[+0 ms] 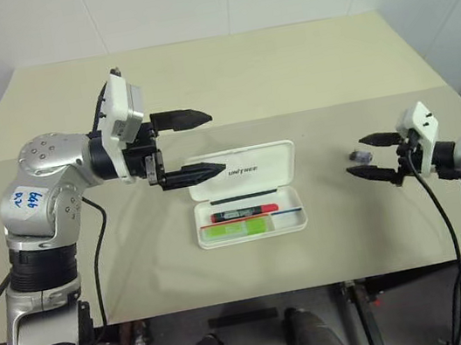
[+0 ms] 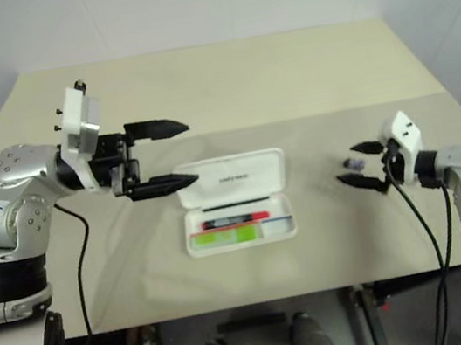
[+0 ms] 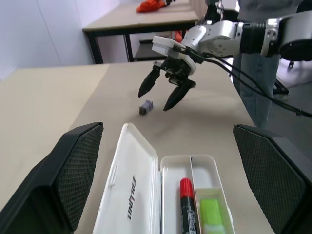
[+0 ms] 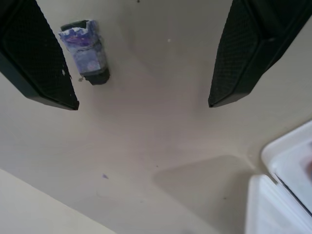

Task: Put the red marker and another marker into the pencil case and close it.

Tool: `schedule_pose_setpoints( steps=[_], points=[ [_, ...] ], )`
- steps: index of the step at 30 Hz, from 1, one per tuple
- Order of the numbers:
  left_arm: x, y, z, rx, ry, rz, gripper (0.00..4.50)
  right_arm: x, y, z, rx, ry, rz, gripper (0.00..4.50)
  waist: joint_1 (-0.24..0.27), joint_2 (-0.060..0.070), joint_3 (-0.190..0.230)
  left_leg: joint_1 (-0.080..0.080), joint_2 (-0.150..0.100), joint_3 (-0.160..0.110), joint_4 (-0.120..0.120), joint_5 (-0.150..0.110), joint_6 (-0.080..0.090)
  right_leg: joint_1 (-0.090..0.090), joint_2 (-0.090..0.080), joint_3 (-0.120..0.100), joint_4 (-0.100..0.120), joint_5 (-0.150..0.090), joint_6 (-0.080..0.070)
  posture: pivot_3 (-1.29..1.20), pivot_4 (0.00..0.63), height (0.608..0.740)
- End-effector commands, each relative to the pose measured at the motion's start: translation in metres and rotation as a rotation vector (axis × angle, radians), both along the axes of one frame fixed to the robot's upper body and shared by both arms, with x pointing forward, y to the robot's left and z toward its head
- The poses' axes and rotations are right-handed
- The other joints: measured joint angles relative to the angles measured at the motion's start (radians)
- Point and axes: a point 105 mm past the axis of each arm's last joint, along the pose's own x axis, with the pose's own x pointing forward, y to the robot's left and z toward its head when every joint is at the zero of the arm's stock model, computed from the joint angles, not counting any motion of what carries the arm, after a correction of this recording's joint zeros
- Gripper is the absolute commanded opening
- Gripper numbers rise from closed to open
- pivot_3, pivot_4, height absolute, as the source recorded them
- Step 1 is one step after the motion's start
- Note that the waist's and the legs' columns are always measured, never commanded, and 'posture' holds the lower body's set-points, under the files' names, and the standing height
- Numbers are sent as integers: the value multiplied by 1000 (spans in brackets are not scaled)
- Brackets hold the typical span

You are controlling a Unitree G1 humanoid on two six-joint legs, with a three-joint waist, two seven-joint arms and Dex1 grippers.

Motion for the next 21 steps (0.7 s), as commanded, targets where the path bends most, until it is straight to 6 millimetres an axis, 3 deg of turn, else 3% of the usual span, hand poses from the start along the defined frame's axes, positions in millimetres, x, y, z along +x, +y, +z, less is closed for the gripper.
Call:
schedule_pose_setpoints(
  steps=[1,8,19,21],
  points=[
    [-10,3,11,10,-50,-15,4467,7,-7,-1,-27,-14,-19,4500,0,0,0,0,0,0,0,0,0,0,0,0,0,0,0,0,150,740],
    [-14,5,15,13,-69,-1,4467,19,-15,0,-30,-27,-84,4500,-1,1,0,0,0,0,0,0,0,0,0,0,0,0,0,0,150,740],
    [-19,5,20,17,-92,7,4467,17,-25,-29,-91,84,-147,4500,-18,1,0,0,0,-1,0,0,-1,0,0,0,1,0,0,0,150,740],
    [-19,7,20,19,-93,10,4500,20,-22,-27,-76,75,-144,3935,-19,1,0,0,0,-1,1,0,-1,1,0,0,1,0,0,0,150,740]
  ],
)
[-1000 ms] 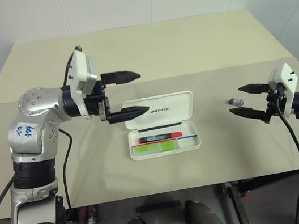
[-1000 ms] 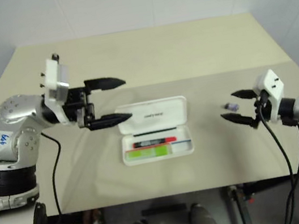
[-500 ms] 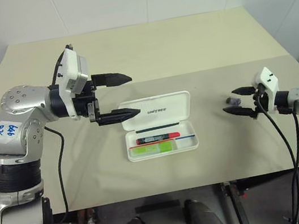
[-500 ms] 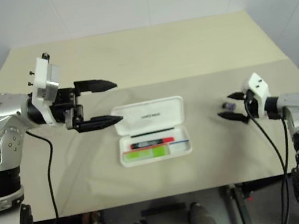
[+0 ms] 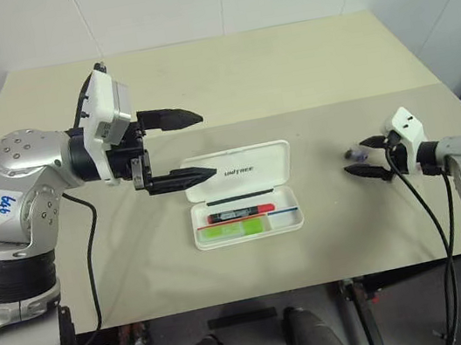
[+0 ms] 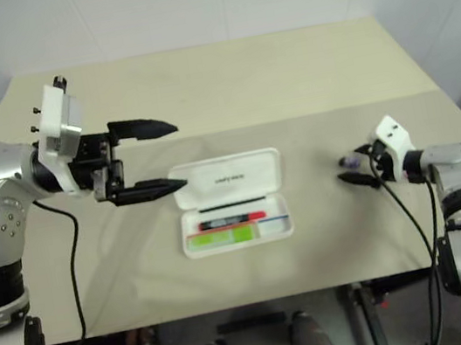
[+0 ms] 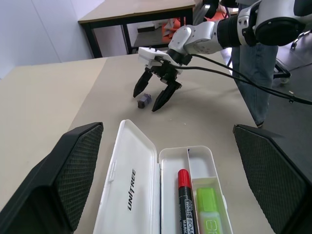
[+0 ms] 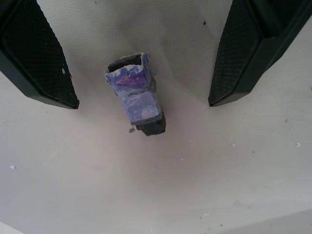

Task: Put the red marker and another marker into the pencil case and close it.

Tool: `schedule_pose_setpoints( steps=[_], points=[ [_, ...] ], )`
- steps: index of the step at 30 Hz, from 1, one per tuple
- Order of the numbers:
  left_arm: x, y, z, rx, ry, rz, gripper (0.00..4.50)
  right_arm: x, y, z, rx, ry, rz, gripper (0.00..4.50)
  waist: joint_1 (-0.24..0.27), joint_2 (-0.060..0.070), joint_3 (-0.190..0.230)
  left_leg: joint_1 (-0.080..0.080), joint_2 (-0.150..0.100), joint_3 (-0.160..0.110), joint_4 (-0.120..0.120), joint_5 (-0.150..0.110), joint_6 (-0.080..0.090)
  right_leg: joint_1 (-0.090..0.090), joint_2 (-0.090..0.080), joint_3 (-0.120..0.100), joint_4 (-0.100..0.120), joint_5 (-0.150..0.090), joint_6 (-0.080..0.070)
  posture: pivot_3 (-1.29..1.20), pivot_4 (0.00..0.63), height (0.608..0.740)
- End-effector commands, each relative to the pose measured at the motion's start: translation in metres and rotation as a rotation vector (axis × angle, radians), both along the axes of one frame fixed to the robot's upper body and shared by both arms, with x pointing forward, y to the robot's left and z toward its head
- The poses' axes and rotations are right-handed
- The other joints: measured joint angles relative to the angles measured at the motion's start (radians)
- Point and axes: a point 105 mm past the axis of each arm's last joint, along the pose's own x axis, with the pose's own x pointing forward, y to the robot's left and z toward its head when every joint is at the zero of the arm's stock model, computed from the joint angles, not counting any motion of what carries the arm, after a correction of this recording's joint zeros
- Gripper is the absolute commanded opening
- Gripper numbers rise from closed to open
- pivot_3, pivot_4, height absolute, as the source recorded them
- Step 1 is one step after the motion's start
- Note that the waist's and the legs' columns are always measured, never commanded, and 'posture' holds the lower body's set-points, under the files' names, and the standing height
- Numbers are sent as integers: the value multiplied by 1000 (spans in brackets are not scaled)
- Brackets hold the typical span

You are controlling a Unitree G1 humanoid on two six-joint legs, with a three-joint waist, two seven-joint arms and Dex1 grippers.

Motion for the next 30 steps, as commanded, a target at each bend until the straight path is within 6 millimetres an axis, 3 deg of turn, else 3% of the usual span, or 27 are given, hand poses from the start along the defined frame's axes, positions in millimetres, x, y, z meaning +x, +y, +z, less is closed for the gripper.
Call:
schedule_pose_setpoints(
  steps=[1,9,11,20,24,30],
  points=[
    [-8,2,10,-7,-51,-6,4500,0,-1,-1,7,2,-9,3555,-1,0,0,0,0,0,0,0,0,0,0,0,0,0,0,0,150,740],
    [-5,6,2,-11,-32,-4,4500,1,21,6,77,-25,93,795,-10,0,0,2,0,0,1,2,-1,2,0,1,1,2,1,0,150,740],
    [-3,8,-4,1,-20,-1,4500,1,22,9,76,-36,104,373,-11,0,0,2,0,0,1,2,-1,2,0,1,1,2,1,0,150,740],
    [10,32,-31,57,12,69,4500,-8,36,36,69,-135,250,374,-15,0,0,1,0,0,-1,2,-1,0,0,1,0,2,2,0,150,740],
    [8,57,-47,102,43,132,4500,-37,58,54,60,-172,412,374,-9,0,0,1,0,0,-2,2,-1,0,0,1,1,2,2,0,150,740],
    [-12,78,-56,105,88,171,4500,-92,111,57,90,-128,608,374,-1,1,0,1,0,0,-1,0,-1,-2,0,1,5,-1,0,0,150,740]
  ],
)
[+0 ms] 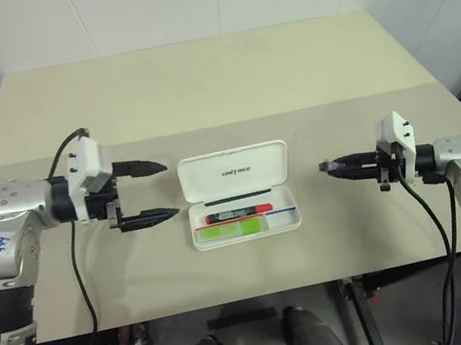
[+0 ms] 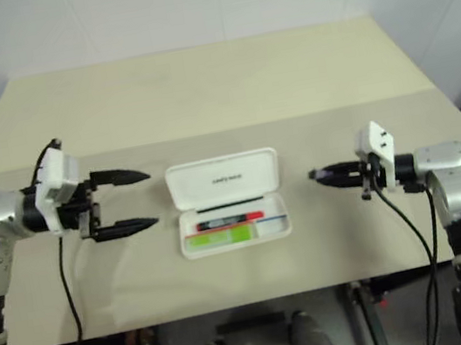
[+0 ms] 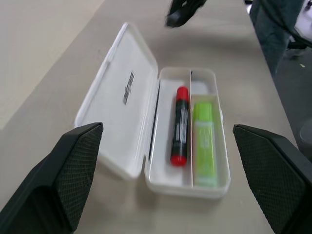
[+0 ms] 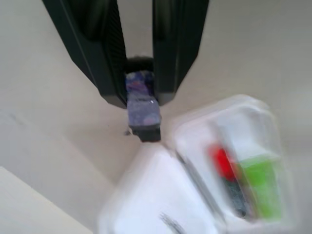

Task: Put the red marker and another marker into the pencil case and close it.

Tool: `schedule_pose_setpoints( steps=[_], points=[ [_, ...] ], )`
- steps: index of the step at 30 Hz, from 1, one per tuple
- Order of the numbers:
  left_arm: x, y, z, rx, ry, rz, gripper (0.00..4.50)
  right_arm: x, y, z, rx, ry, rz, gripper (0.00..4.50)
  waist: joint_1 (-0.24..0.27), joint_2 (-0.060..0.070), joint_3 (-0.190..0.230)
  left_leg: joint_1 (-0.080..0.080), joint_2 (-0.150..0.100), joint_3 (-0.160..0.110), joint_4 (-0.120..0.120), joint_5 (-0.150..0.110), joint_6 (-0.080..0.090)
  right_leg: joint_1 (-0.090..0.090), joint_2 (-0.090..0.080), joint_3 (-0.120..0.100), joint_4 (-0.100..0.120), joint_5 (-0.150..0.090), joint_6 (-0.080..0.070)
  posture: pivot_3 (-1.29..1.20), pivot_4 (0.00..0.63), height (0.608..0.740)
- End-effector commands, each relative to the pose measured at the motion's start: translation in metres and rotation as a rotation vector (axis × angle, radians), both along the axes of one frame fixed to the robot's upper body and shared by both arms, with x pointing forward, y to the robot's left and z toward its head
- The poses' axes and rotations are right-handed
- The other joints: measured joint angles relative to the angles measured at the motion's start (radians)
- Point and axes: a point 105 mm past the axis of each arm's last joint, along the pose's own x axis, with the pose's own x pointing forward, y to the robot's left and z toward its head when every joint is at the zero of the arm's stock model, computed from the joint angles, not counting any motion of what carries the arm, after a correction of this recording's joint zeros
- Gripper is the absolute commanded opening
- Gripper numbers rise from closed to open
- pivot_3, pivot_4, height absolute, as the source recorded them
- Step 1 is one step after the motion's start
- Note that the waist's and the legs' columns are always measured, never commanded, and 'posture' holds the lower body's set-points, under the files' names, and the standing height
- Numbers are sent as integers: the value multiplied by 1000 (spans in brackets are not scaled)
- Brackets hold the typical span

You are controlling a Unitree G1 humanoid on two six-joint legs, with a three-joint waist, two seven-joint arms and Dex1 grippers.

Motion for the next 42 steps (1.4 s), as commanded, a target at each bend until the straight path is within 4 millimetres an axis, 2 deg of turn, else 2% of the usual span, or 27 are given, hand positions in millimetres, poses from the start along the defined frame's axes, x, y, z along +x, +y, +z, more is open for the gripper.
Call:
schedule_pose_setpoints(
  steps=[1,4,7,13,19,21,26,36,41,42],
  points=[
    [-17,7,9,-1,-42,-8,4500,-22,26,15,24,-8,91,374,0,0,0,0,0,0,0,0,0,0,0,0,0,0,0,0,150,740],
    [-21,11,1,0,-33,16,4500,-27,33,13,28,7,104,374,2,0,0,0,0,0,2,0,0,1,0,0,-1,-1,-3,0,150,740],
    [-22,17,-11,-7,-30,47,4500,-26,47,6,29,28,140,374,6,-1,0,0,0,0,2,1,1,1,0,0,-2,-8,-16,0,150,740],
    [-21,17,-27,-12,-42,60,4500,-16,69,-7,-15,44,206,374,5,-1,-1,0,0,1,2,1,1,1,0,0,-2,-7,-16,0,150,740],
    [-16,2,-29,-35,-60,31,4500,-7,73,-24,-54,74,216,374,11,-1,-1,0,0,1,1,1,1,0,0,0,-1,-4,-11,0,150,740],
    [-13,-3,-27,-46,-69,21,4500,-8,75,-29,-59,92,227,374,12,-1,-1,0,0,1,1,0,1,0,0,0,-1,0,-3,0,150,740],
    [-9,-12,-23,-62,-84,4,4500,-8,67,-42,-109,99,228,374,18,-1,-1,0,0,1,1,0,1,0,0,0,-2,1,-2,0,150,740],
    [-4,-18,-20,-69,-94,-9,4500,-10,69,-45,-106,116,243,374,24,-1,-1,0,0,1,1,0,1,0,0,0,-1,1,-2,0,150,740],
    [-3,-20,-19,-71,-98,-14,4500,-4,73,-44,-95,104,224,374,25,-1,-1,0,0,1,1,0,1,0,0,0,-2,1,-2,0,150,740],
    [-3,-20,-19,-71,-98,-15,4500,-2,74,-40,-83,96,220,724,24,-1,-1,0,0,1,1,0,1,0,0,0,-2,1,-2,0,150,740]
  ],
)
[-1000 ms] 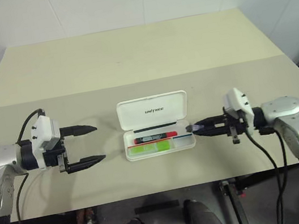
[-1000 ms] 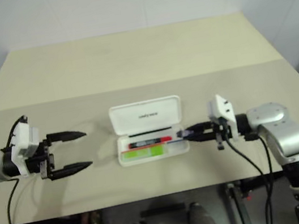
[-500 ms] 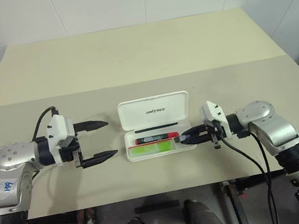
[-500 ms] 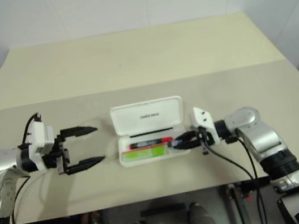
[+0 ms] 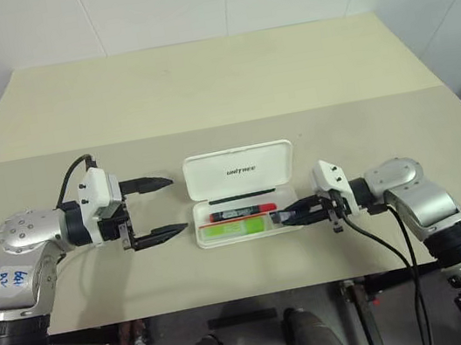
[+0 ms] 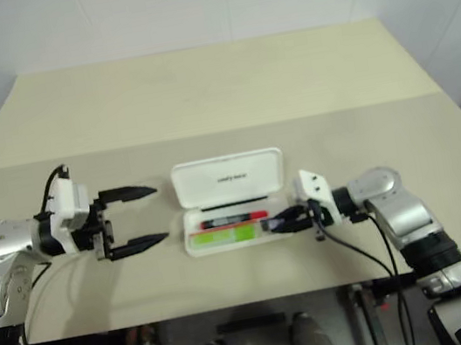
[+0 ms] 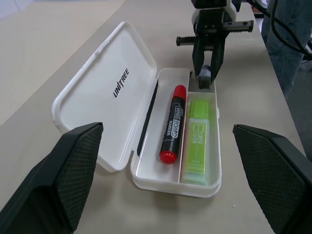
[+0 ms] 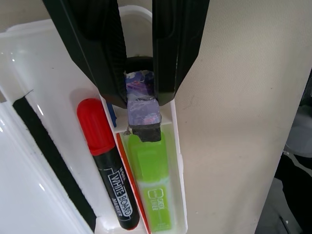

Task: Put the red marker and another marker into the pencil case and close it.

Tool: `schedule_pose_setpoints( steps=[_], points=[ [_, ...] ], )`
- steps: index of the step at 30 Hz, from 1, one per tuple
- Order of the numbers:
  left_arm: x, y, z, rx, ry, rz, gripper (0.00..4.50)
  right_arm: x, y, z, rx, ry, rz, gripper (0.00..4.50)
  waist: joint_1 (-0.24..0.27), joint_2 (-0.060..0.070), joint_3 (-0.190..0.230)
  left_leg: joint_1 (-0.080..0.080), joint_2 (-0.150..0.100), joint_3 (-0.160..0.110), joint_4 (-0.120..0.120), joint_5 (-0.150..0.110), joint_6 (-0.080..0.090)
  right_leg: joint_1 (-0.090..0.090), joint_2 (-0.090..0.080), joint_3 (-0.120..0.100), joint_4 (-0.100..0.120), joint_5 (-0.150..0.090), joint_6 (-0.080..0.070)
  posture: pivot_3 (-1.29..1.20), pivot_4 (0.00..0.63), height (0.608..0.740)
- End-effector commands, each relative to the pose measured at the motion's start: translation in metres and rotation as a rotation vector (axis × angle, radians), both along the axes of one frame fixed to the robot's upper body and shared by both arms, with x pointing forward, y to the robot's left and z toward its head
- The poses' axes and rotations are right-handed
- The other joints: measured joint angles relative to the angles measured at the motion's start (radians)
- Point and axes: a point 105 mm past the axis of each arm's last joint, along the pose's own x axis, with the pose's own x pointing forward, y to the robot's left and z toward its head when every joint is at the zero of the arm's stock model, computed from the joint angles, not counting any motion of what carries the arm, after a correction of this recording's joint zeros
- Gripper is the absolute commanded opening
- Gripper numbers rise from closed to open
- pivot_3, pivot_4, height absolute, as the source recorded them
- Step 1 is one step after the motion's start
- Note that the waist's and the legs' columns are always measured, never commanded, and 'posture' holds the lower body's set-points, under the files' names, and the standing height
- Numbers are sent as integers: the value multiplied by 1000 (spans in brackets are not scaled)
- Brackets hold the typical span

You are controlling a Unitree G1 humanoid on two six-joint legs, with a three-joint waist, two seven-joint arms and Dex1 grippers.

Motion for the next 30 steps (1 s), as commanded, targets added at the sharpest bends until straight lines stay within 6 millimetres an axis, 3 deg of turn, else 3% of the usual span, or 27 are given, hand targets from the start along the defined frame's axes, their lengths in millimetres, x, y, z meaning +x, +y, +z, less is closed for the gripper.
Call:
schedule_pose_setpoints(
  steps=[1,9,11,21,24,30],
  points=[
    [2,-2,4,-6,-25,-5,4500,5,6,13,29,-46,1,1131,-1,0,0,0,0,0,0,0,0,0,0,0,0,0,0,0,150,740],
    [6,-3,4,-10,-38,-5,4500,9,8,26,47,-91,7,3952,1,0,0,0,0,0,0,0,0,0,0,0,0,0,0,0,150,740],
    [6,-4,5,-13,-42,-5,4500,7,10,39,78,-107,19,4471,1,0,0,0,0,0,0,0,0,0,0,0,0,0,0,0,150,740],
    [8,-3,7,-21,-49,-2,4500,-7,4,78,160,-154,13,4471,2,0,0,0,0,0,0,0,0,0,0,0,0,0,0,0,150,740],
    [8,2,7,-33,-47,18,4500,-21,-14,89,167,-177,-38,4471,9,0,0,-1,0,0,-1,0,0,0,0,0,-1,0,0,0,150,740],
    [9,11,5,-47,-41,56,4500,-29,-48,99,135,-253,-175,4471,12,0,0,-1,0,0,-1,-1,0,0,0,0,-2,-2,-2,0,150,740]
  ],
)
